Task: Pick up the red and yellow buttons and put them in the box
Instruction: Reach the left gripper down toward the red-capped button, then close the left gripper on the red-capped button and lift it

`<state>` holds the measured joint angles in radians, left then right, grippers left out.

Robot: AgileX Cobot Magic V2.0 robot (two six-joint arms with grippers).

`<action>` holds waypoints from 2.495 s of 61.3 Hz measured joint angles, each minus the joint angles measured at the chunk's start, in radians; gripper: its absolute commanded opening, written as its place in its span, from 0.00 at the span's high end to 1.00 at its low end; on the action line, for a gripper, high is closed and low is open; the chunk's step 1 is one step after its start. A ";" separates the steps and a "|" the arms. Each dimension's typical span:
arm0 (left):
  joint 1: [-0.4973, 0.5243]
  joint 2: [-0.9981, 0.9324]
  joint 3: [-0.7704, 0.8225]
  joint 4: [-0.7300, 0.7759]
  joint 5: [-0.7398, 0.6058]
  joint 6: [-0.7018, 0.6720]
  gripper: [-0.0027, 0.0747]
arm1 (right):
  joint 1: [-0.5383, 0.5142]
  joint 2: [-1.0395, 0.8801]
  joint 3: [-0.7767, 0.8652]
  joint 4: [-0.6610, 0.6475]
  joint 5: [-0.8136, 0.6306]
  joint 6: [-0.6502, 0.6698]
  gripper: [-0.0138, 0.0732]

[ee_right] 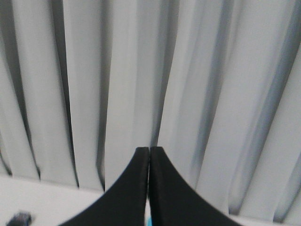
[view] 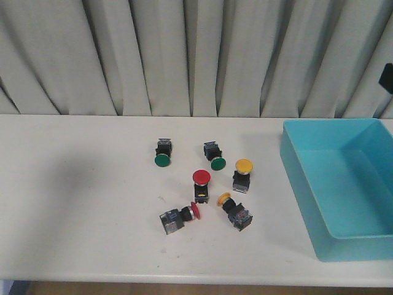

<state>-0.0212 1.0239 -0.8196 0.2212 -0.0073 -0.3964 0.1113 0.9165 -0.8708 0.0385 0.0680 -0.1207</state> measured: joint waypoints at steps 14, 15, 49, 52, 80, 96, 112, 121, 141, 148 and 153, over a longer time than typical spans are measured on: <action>-0.149 0.128 -0.182 0.041 0.134 0.062 0.57 | 0.000 0.025 0.000 -0.028 0.096 -0.027 0.38; -0.160 0.140 -0.200 0.041 0.141 0.064 0.52 | 0.000 0.026 0.000 -0.028 0.103 -0.027 0.34; -0.510 0.669 -0.629 0.002 0.427 0.069 0.17 | 0.000 0.086 0.000 0.050 0.305 -0.027 0.12; -0.530 0.729 -0.673 -0.003 0.463 0.069 0.18 | 0.000 0.095 0.000 0.050 0.306 -0.027 0.12; -0.593 1.128 -0.946 -0.019 0.698 0.069 0.20 | 0.000 0.129 0.000 0.052 0.306 -0.027 0.14; -0.594 1.199 -0.965 -0.072 0.720 0.074 0.20 | 0.021 0.129 0.000 0.057 0.306 -0.027 0.14; -0.594 1.215 -0.969 -0.163 0.725 0.158 0.21 | 0.021 0.129 0.000 0.065 0.306 -0.027 0.15; -0.594 1.220 -0.969 -0.175 0.725 0.169 0.21 | 0.021 0.129 0.000 0.065 0.306 -0.027 0.16; -0.594 1.259 -0.970 -0.179 0.725 0.171 0.34 | 0.021 0.129 0.000 0.068 0.307 -0.027 0.16; -0.594 1.262 -0.970 -0.179 0.720 0.171 0.52 | 0.021 0.129 0.000 0.068 0.307 -0.027 0.16; -0.594 1.262 -0.970 -0.179 0.707 0.171 0.69 | 0.021 0.129 0.000 0.068 0.307 -0.027 0.16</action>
<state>-0.6151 2.2862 -1.7893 0.0420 0.6999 -0.2256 0.1322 1.0458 -0.8708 0.1063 0.3747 -0.1473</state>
